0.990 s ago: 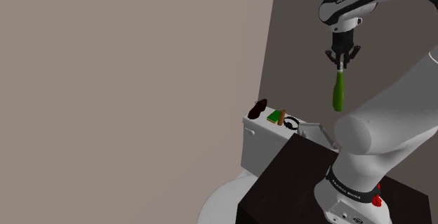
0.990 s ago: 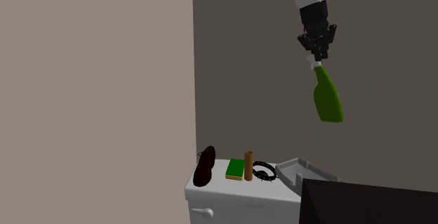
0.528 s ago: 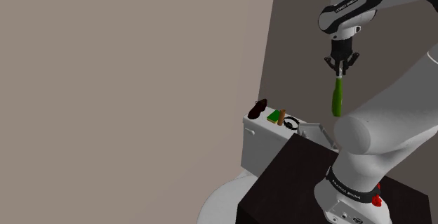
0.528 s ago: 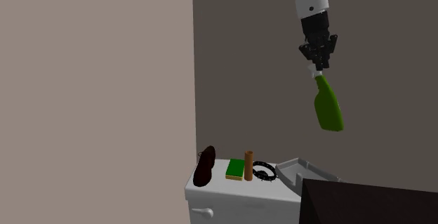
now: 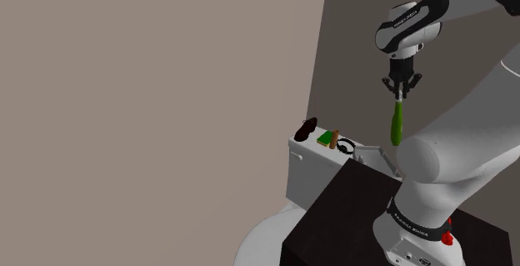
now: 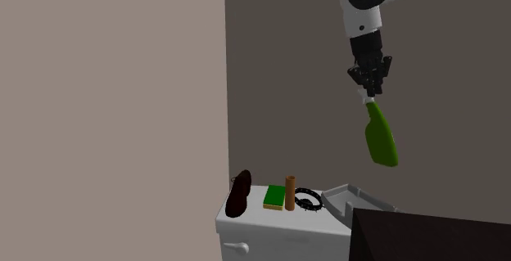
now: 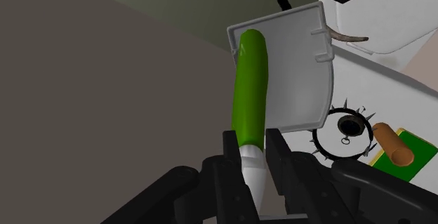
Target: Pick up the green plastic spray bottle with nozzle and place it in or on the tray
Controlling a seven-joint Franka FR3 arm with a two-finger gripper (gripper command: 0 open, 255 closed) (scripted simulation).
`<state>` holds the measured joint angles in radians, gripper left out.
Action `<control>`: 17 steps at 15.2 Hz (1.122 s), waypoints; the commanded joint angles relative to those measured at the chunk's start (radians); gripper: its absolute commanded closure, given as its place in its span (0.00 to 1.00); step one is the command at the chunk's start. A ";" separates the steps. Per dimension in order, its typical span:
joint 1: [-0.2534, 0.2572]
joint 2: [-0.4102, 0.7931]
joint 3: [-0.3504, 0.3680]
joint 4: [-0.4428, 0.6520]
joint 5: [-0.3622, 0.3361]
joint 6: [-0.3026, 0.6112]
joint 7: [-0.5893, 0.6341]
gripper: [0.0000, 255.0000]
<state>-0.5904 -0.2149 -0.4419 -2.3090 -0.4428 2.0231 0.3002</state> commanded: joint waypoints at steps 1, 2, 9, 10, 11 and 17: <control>-0.001 0.013 -0.003 -0.018 -0.002 0.030 0.007 1.00; -0.001 0.019 -0.005 -0.026 -0.003 0.044 0.010 1.00; -0.004 0.075 -0.018 -0.073 -0.006 0.144 0.028 1.00; -0.005 0.084 -0.020 -0.079 -0.007 0.158 0.031 1.00; -0.005 0.093 -0.022 -0.084 -0.007 0.173 0.033 1.00; -0.008 0.154 -0.031 -0.114 -0.005 0.261 0.047 1.00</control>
<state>-0.5992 -0.0716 -0.4725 -2.4186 -0.4490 2.2694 0.3431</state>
